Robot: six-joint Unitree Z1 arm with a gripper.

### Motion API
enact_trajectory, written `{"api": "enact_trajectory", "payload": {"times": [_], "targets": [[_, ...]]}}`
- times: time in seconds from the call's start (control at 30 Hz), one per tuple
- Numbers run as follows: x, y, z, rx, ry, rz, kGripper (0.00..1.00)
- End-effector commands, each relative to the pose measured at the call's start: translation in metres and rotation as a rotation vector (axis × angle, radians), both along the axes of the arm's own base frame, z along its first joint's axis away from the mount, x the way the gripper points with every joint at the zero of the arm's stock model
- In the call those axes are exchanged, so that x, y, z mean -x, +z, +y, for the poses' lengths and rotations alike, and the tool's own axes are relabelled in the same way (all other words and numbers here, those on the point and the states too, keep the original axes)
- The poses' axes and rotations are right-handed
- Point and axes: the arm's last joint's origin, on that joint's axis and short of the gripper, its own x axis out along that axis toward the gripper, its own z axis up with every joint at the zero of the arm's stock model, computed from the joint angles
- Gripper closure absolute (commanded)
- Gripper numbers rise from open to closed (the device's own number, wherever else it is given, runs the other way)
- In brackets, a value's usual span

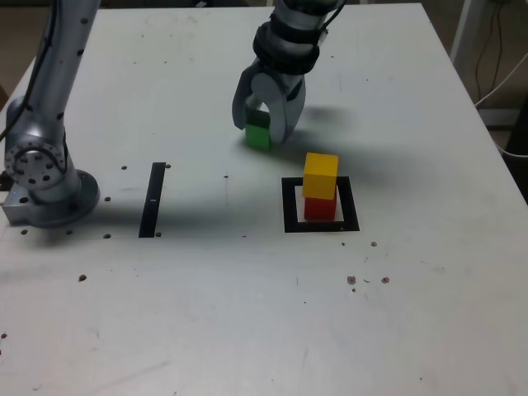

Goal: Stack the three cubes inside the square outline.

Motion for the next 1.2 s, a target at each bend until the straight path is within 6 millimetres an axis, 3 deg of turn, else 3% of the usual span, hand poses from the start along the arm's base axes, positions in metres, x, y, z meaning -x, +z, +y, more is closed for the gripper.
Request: {"api": "enact_trajectory", "payload": {"times": [0.0, 0.6, 1.17], "targets": [[0.001, 0.016, -0.004, -0.010, 0.003, -0.024, 0.67], [-0.005, 0.096, -0.056, -0.019, 0.031, -0.073, 0.67], [-0.019, 0.108, -0.107, 0.026, 0.259, -0.110, 0.67]]}}
